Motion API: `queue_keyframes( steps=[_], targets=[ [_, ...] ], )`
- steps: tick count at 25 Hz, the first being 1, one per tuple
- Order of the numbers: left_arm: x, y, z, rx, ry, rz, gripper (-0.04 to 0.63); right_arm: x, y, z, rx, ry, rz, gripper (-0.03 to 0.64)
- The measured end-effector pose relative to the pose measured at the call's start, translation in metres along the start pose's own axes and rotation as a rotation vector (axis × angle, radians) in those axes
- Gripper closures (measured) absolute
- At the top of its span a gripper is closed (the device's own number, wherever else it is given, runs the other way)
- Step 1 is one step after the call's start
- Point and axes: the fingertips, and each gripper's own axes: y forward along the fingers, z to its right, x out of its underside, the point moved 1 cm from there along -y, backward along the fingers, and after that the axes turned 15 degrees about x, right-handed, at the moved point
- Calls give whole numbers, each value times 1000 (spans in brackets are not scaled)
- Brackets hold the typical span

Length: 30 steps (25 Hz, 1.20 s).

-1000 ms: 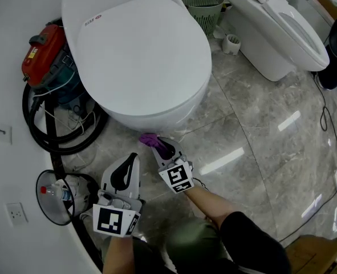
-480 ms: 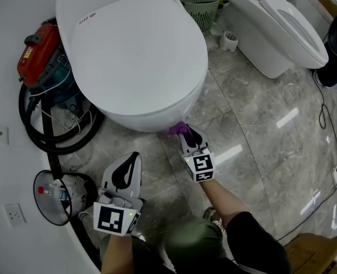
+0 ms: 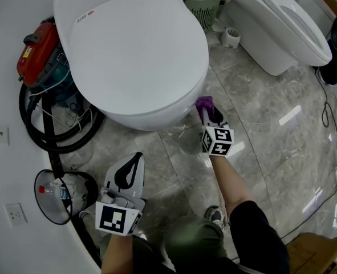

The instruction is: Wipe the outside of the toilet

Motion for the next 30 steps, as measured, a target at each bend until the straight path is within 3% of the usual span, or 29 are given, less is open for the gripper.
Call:
queue_keyframes(
  steps=[6, 19, 25, 30],
  targets=[
    [0, -1, -2, -2, -8, 1, 594, -24, 11, 26, 53, 50, 18, 535],
    [2, -7, -11, -5, -36, -2, 594, 5, -34, 17, 71, 192, -96, 535],
    [-11, -39, -25, -31, -85, 25, 594, -29, -86, 9, 66, 234, -98, 535],
    [-22, -75, -29, -71, -107, -16, 594, -67, -132, 0, 74, 212, -108, 535]
  ],
)
